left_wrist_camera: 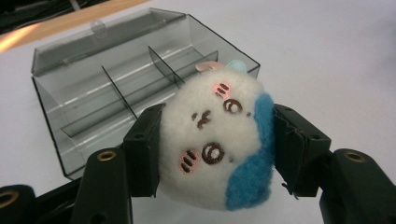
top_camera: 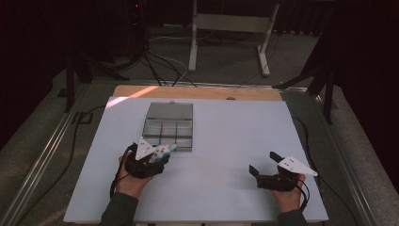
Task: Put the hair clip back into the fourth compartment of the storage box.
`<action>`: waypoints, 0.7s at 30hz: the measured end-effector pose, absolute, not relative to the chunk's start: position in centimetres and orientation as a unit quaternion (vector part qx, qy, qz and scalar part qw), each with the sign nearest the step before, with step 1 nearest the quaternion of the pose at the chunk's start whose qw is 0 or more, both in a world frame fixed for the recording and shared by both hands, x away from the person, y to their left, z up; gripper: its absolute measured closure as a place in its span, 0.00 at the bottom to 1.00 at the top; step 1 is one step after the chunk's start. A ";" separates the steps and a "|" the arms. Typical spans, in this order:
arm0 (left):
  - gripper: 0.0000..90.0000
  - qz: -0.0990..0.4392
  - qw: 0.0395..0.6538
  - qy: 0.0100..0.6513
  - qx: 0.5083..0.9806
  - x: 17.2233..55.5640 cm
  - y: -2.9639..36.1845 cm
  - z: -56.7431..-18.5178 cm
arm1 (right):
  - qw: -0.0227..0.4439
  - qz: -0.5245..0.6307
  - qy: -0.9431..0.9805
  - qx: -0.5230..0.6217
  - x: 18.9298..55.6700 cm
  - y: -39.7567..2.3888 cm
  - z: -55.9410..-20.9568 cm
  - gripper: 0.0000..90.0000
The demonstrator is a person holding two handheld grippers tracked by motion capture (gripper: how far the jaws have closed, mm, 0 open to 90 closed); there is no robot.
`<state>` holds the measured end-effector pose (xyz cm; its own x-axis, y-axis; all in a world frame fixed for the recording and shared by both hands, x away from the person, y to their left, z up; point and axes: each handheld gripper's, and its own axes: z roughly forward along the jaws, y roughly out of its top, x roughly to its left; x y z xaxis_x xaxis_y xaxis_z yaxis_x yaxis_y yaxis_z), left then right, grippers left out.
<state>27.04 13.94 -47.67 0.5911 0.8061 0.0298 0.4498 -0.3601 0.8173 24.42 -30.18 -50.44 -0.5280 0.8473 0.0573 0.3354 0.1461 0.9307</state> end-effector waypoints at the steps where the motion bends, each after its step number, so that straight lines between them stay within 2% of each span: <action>1: 0.47 0.222 0.406 0.396 0.793 27.1 14.0 -47.5 | 0.253 0.505 0.713 0.415 24.4 -30.2 -50.4 0.00; 21: 0.47 0.248 0.417 0.406 0.775 28.4 14.4 -46.1 | 0.254 0.506 0.712 0.415 24.4 -30.3 -50.4 0.00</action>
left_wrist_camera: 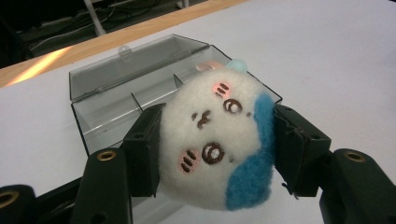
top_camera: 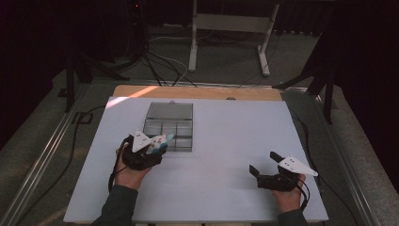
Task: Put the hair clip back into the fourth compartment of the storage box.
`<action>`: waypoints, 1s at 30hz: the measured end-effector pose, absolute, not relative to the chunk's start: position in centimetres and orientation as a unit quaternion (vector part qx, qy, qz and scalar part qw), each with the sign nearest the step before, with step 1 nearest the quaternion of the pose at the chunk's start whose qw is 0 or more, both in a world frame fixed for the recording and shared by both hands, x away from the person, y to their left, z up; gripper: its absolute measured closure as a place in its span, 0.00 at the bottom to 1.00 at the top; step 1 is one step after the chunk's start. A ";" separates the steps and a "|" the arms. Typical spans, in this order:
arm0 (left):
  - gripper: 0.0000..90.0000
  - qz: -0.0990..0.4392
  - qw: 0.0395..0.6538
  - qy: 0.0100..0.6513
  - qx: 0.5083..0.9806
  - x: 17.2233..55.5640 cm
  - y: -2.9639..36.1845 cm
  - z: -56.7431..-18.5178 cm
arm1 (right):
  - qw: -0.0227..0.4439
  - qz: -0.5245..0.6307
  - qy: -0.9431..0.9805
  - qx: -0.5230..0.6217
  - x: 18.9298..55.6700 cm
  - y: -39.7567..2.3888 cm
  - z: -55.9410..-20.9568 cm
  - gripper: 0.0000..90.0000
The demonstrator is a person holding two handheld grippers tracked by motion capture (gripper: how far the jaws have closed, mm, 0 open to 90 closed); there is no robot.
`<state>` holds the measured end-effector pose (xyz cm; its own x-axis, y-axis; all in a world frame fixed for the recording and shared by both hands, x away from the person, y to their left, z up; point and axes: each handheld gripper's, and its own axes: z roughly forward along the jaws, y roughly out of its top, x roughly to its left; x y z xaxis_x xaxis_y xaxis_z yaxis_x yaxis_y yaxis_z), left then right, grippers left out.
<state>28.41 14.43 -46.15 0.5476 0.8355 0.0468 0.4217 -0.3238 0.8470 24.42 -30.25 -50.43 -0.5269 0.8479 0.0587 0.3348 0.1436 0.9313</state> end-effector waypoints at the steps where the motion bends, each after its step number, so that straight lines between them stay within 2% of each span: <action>1: 0.47 0.249 0.416 0.406 0.775 28.5 14.5 -46.1 | 0.254 0.506 0.712 0.415 24.4 -30.3 -50.4 0.00; 30: 0.47 0.277 0.399 0.427 0.763 30.7 15.3 -46.5 | 0.253 0.506 0.712 0.415 24.4 -30.2 -50.5 0.00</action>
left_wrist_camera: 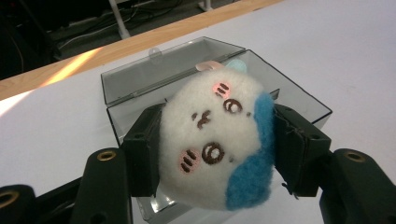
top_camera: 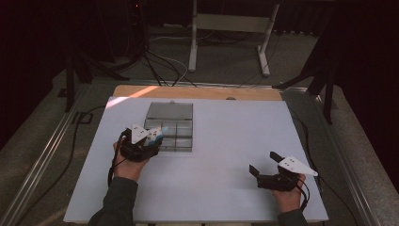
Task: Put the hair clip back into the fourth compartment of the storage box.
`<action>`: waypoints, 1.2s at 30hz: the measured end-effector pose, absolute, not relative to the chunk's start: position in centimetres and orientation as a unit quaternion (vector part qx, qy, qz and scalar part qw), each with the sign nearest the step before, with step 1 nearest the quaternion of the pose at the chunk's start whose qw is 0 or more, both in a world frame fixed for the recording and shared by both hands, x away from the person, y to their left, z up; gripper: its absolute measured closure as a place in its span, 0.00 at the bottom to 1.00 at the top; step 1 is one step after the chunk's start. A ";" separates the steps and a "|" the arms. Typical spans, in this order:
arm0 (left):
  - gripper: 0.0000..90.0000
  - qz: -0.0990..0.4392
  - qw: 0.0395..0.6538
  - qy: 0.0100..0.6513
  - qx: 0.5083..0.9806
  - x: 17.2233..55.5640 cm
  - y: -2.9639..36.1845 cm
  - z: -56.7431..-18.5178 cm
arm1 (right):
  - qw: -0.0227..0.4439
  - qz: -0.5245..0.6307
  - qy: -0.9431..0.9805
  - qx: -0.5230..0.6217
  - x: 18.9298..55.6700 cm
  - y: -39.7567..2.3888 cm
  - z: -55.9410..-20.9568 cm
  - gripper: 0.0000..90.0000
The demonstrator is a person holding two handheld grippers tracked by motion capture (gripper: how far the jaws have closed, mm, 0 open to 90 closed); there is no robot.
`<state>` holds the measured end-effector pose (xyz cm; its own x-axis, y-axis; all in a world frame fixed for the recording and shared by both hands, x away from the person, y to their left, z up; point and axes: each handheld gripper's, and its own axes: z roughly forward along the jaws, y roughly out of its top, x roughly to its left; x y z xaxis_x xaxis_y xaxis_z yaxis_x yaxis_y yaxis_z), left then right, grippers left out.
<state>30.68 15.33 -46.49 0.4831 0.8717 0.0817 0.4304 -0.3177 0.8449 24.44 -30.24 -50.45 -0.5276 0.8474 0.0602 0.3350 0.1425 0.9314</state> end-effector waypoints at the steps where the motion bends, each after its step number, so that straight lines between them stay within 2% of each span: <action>1: 0.47 0.277 0.399 0.427 0.763 30.7 15.4 -46.5 | 0.252 0.507 0.712 0.415 24.4 -30.2 -50.5 0.00; 36: 0.47 0.269 0.369 0.454 0.765 33.2 15.7 -48.3 | 0.252 0.507 0.713 0.415 24.5 -30.2 -50.5 0.00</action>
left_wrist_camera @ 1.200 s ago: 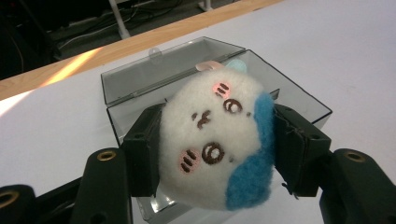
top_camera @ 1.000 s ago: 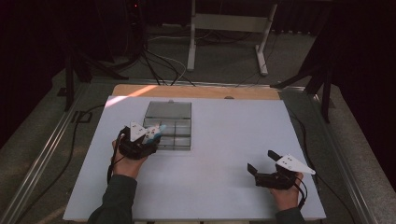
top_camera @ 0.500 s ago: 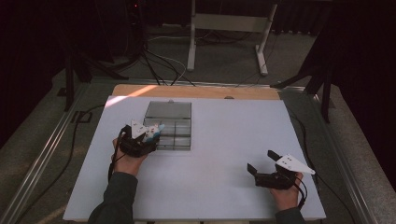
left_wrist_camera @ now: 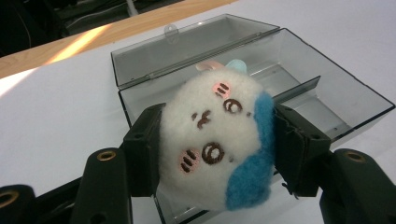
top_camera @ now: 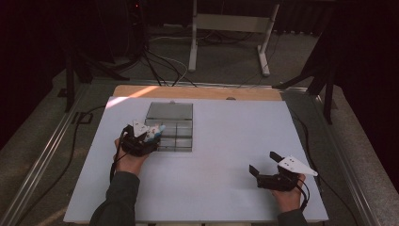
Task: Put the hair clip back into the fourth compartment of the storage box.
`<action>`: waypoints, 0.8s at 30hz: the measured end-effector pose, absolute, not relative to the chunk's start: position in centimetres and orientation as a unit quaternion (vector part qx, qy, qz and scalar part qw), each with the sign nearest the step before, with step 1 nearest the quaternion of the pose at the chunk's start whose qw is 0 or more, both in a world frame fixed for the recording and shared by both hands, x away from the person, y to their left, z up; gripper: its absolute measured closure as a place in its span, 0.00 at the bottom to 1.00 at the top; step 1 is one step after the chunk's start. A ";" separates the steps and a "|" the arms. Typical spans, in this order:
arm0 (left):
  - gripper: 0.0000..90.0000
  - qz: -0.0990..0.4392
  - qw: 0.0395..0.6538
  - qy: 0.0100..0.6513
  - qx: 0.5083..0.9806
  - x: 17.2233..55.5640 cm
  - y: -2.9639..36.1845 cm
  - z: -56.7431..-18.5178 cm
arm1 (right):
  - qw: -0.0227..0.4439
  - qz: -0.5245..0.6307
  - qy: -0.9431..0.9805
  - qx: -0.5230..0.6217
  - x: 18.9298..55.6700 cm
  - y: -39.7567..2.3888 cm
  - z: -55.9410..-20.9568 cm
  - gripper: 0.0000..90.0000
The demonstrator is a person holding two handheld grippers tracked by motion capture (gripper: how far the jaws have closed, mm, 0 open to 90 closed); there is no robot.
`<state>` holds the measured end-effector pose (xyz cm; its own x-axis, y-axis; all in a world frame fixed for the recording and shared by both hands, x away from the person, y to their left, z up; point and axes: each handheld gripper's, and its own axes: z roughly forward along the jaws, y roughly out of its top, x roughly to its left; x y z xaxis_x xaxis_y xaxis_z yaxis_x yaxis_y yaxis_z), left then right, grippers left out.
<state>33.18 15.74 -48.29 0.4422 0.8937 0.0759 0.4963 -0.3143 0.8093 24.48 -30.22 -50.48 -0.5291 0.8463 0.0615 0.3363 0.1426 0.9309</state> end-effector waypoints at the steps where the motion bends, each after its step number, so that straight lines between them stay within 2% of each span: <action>1: 0.47 0.268 0.369 0.456 0.764 33.3 15.8 -48.4 | 0.252 0.507 0.713 0.415 24.5 -30.2 -50.5 0.00; 24: 0.46 0.258 0.344 0.475 0.768 34.5 16.0 -49.5 | 0.251 0.506 0.713 0.414 24.5 -30.2 -50.5 0.00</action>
<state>34.46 15.97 -49.49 0.4155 0.9070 0.0689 0.5524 -0.3119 0.7730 24.49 -30.21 -50.49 -0.5302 0.8457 0.0610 0.3364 0.1438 0.9307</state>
